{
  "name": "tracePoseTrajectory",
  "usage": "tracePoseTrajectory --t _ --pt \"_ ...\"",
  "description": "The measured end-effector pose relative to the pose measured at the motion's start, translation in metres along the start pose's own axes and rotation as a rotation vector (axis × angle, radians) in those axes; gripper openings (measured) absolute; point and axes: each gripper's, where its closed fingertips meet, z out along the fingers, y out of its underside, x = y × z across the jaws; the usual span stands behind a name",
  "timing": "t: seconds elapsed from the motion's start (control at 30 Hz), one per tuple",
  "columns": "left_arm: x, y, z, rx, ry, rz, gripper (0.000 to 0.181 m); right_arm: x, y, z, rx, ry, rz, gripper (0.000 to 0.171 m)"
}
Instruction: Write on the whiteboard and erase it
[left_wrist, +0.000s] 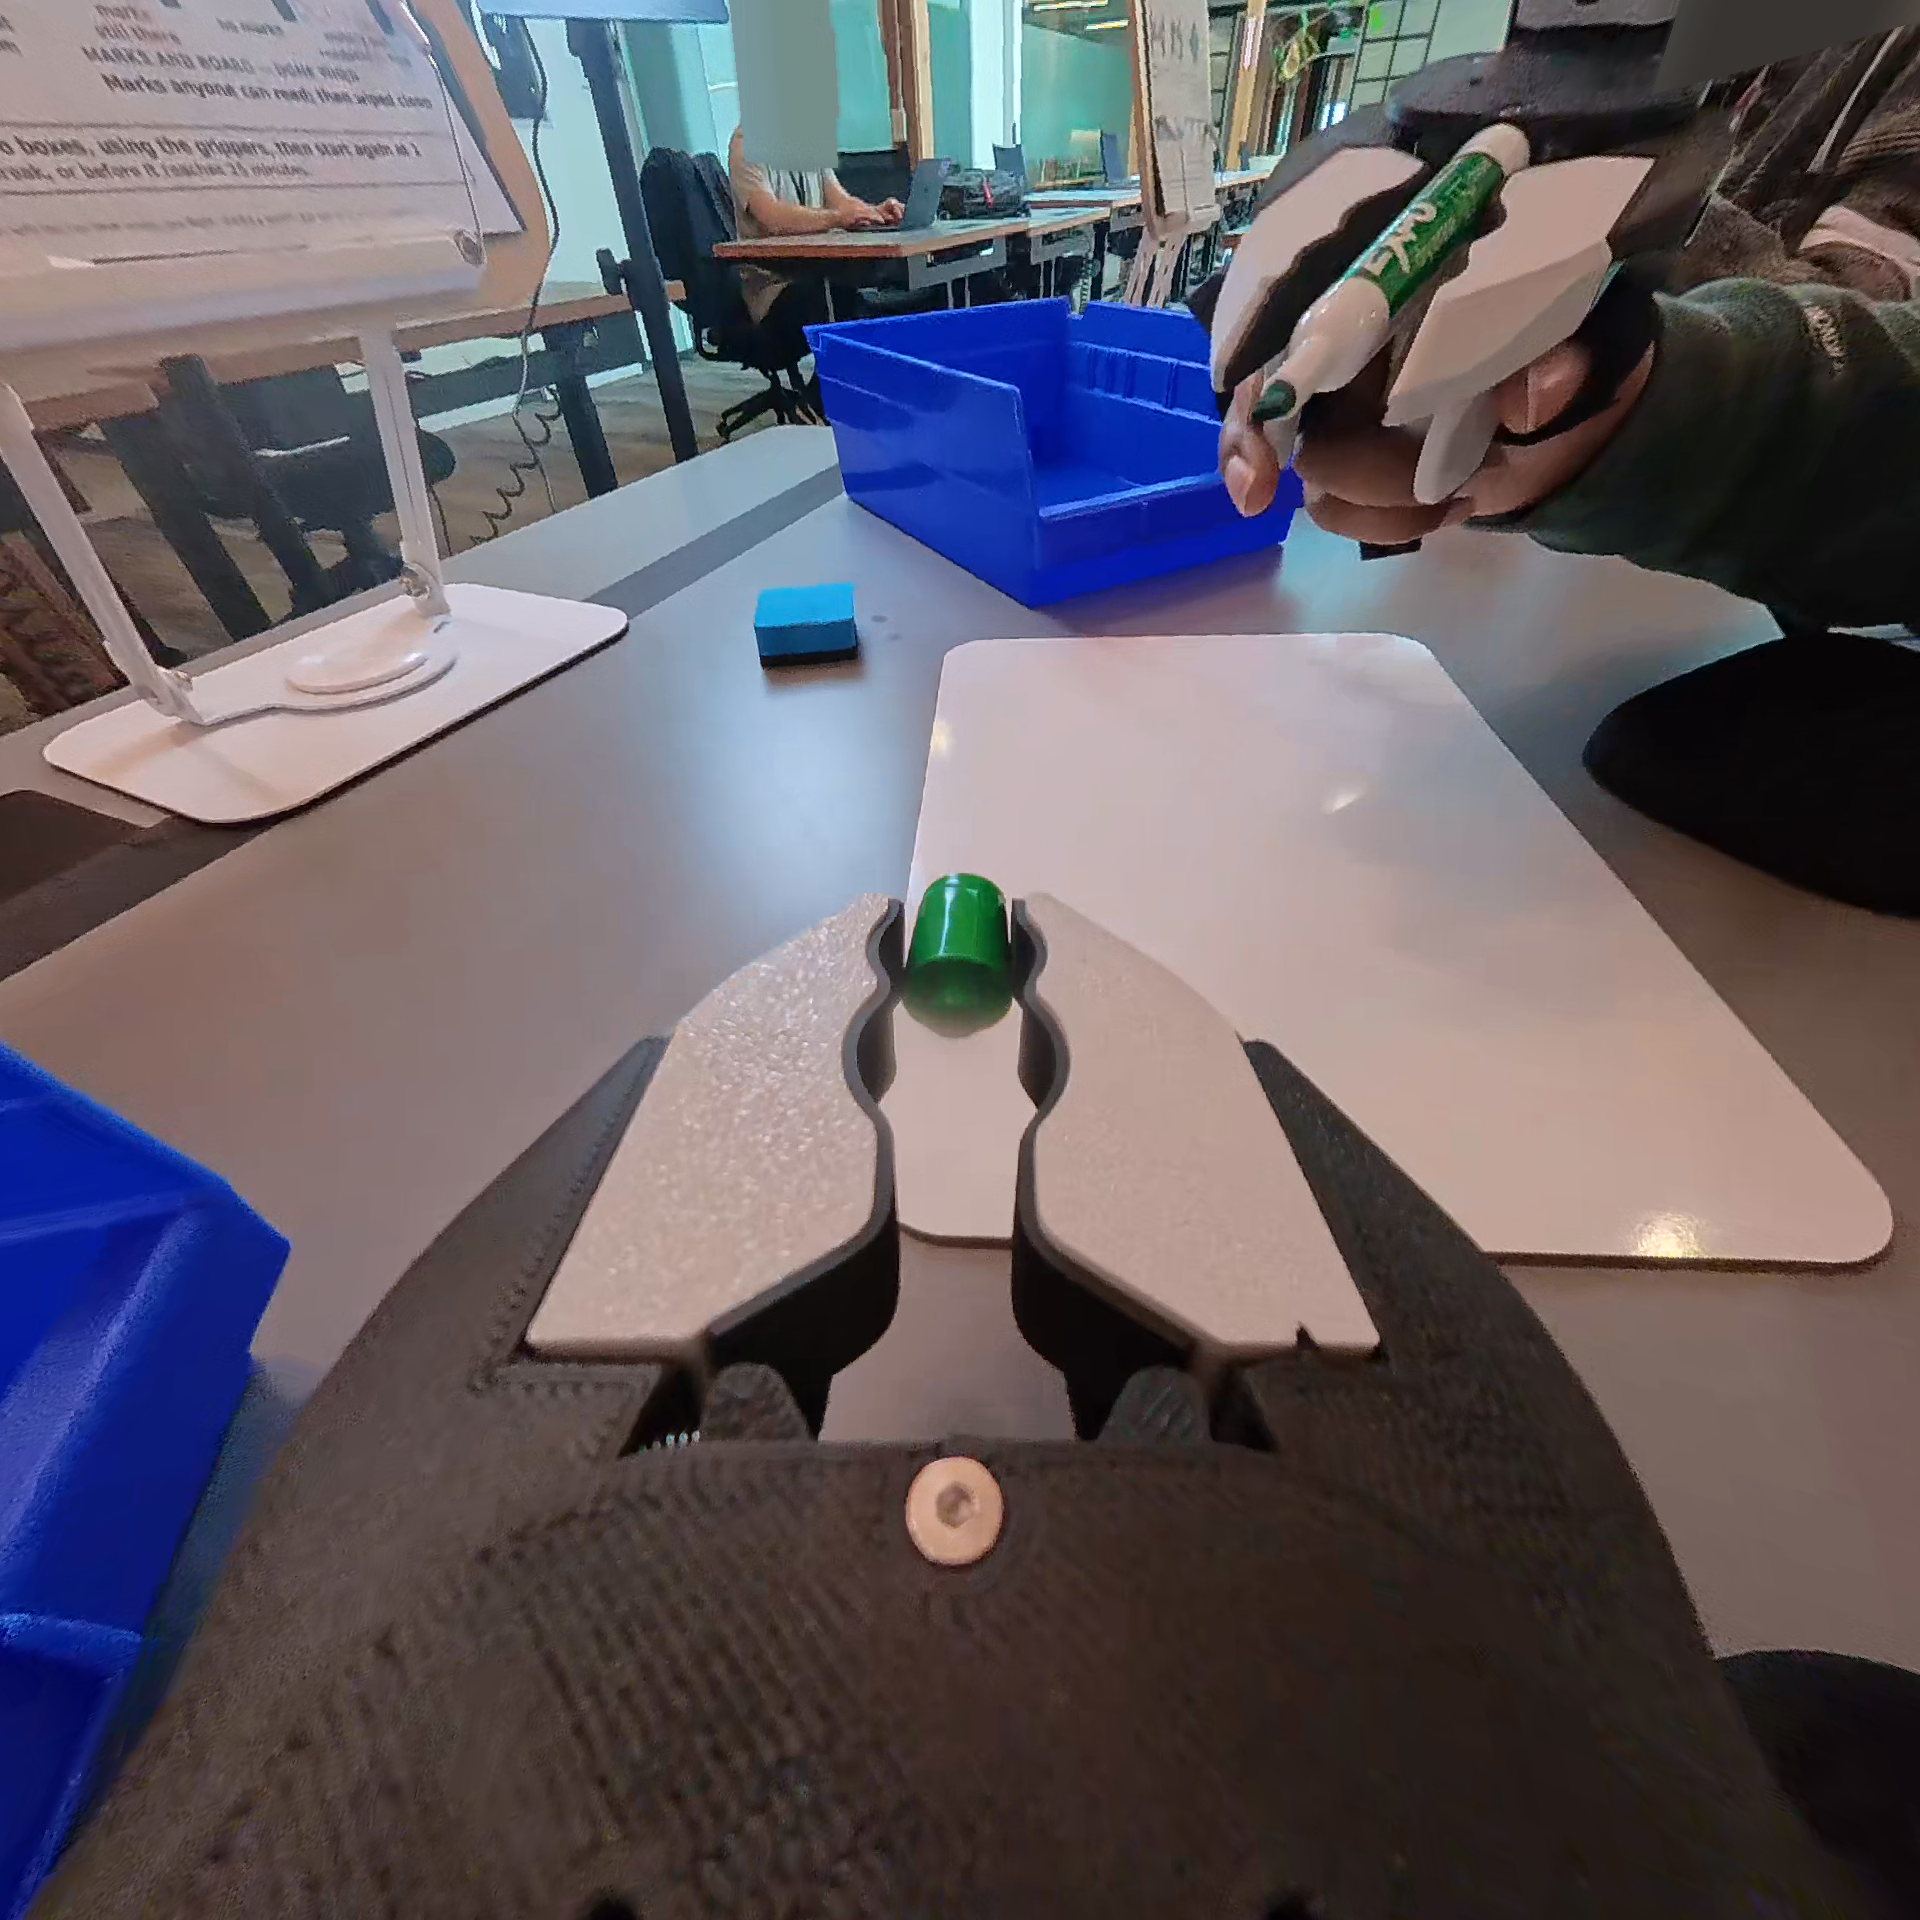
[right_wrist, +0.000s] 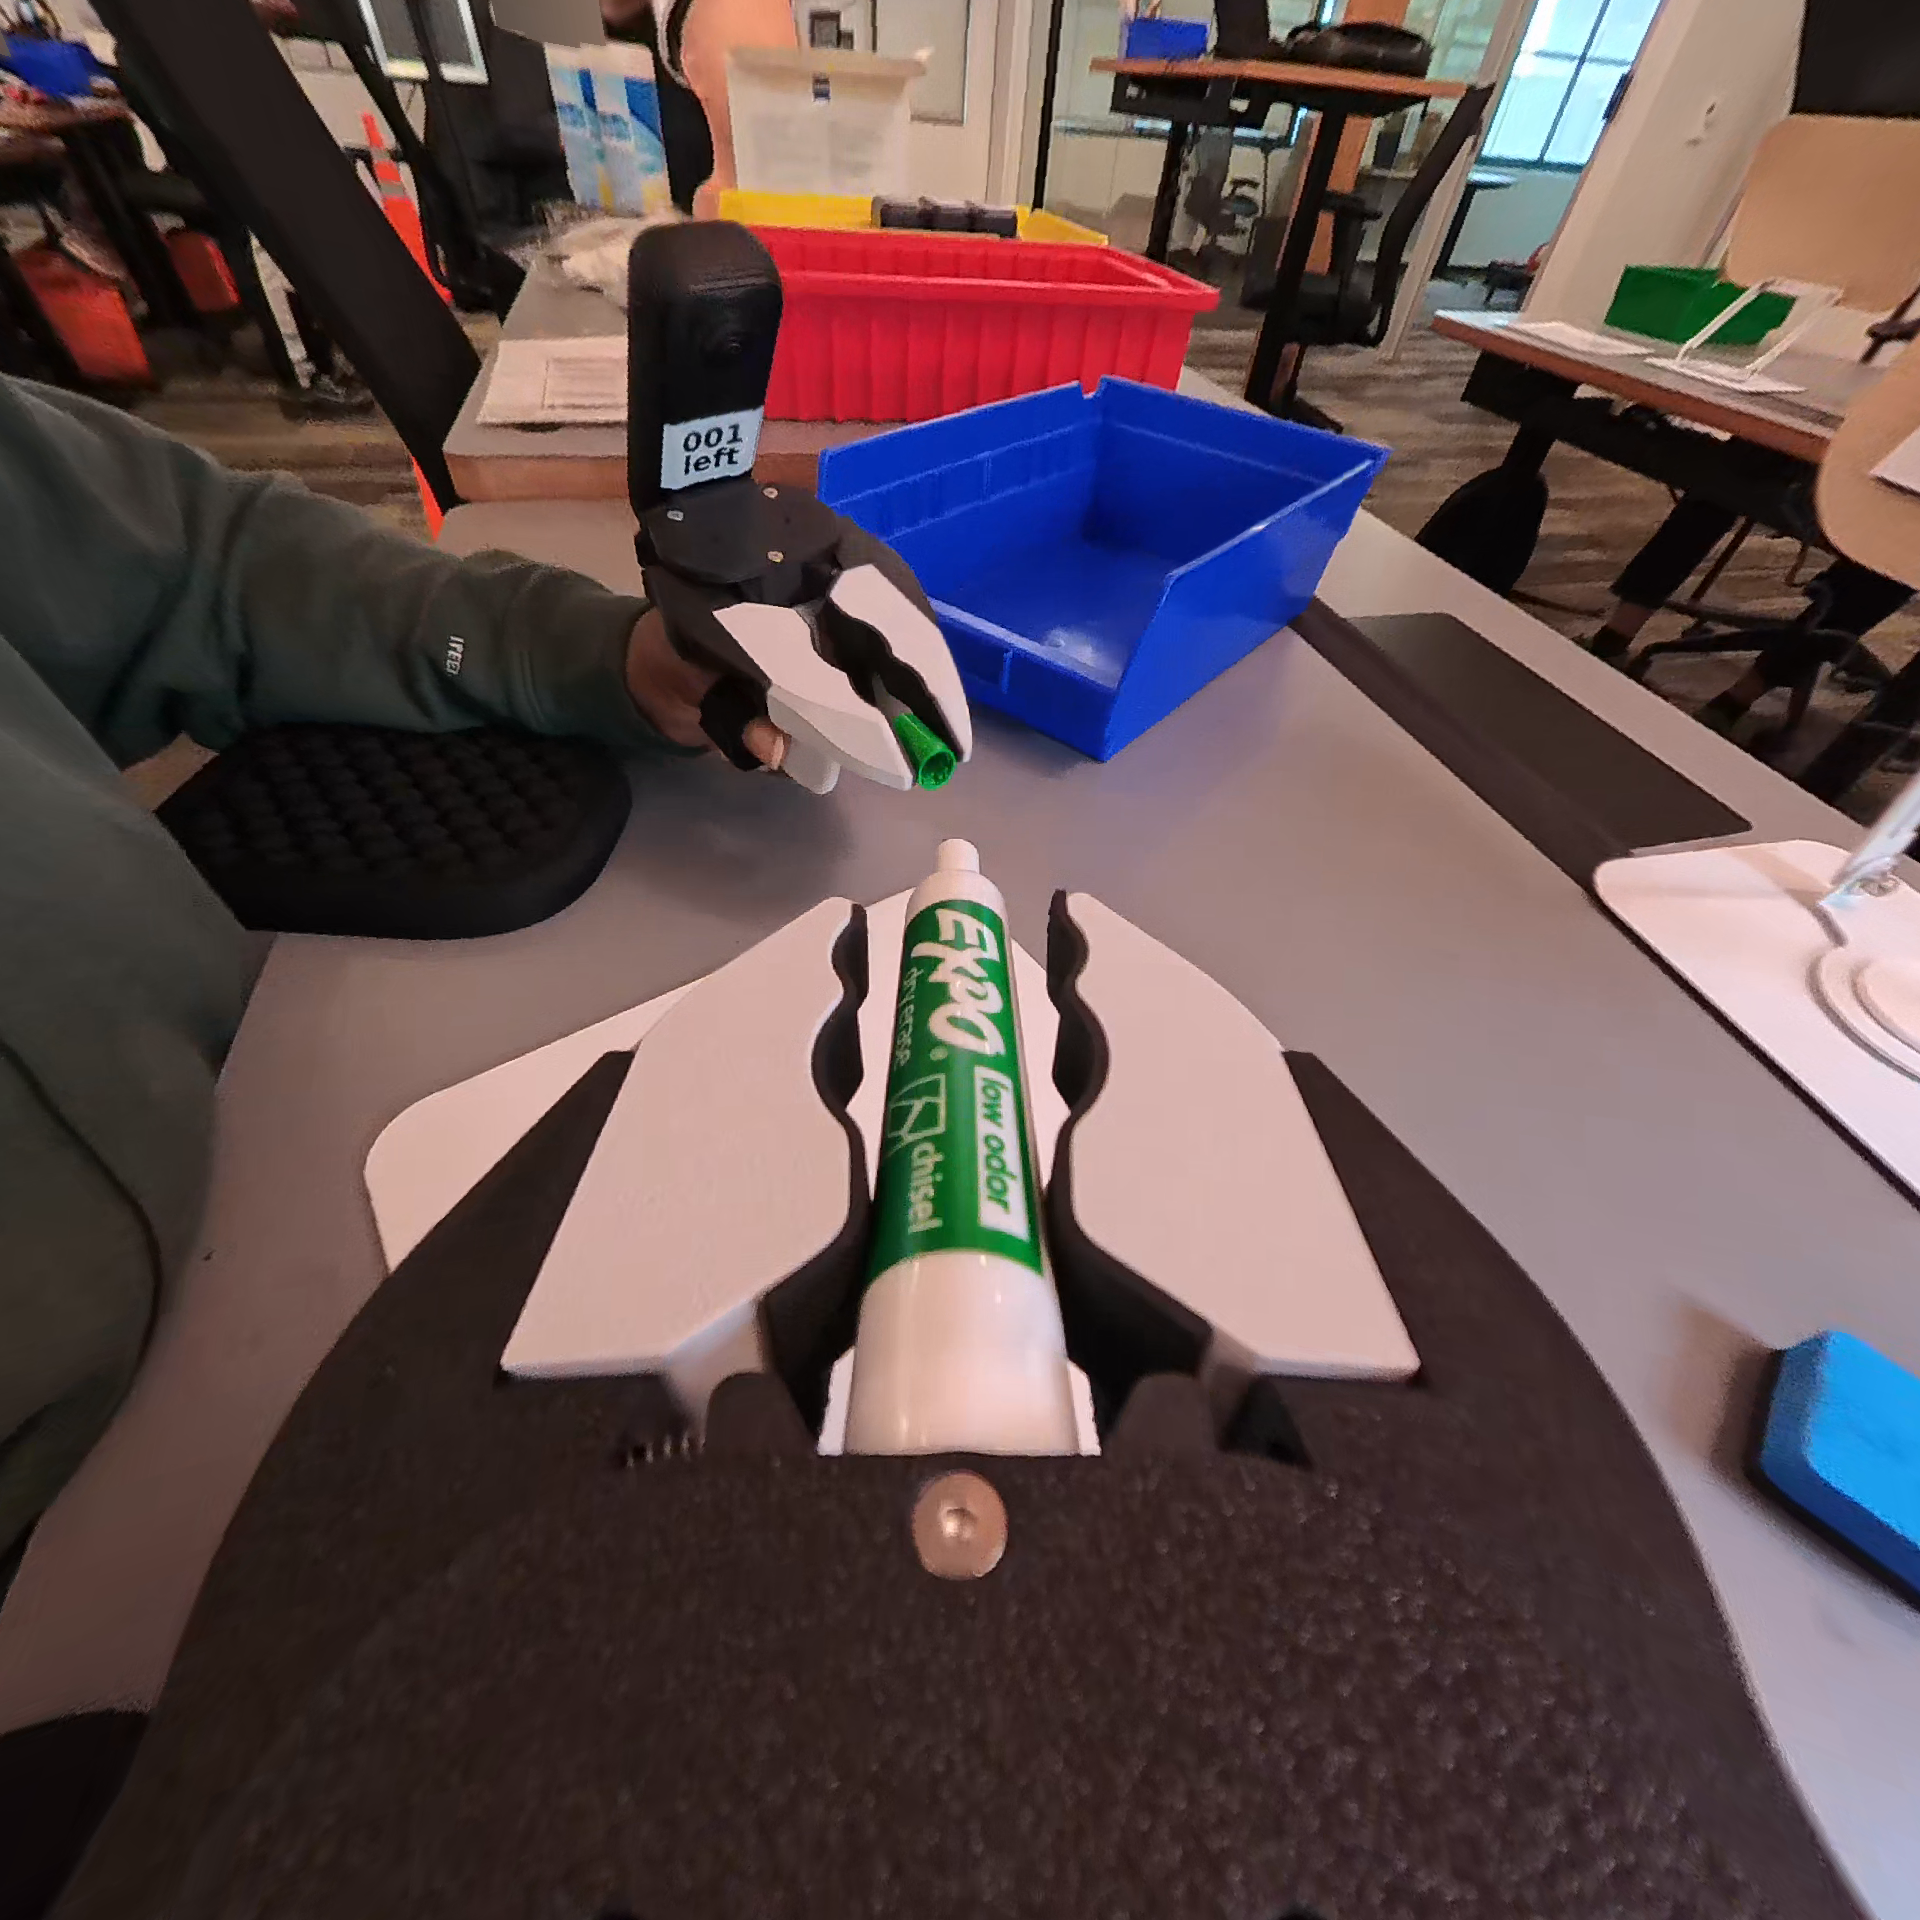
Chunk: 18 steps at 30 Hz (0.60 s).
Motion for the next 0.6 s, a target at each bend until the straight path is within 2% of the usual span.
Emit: tracePoseTrajectory --t 0.2,0.6 --pt "-0.003 0.005 0.001 0.007 -0.003 -0.016 0.020 0.004 0.007 0.031 -0.086 -0.025 0.006 0.034" --pt "-0.008 0.000 -0.006 0.030 -0.048 -0.001 0.020 0.006 0.060 0.086 -0.396 -0.073 0.000 0.034"
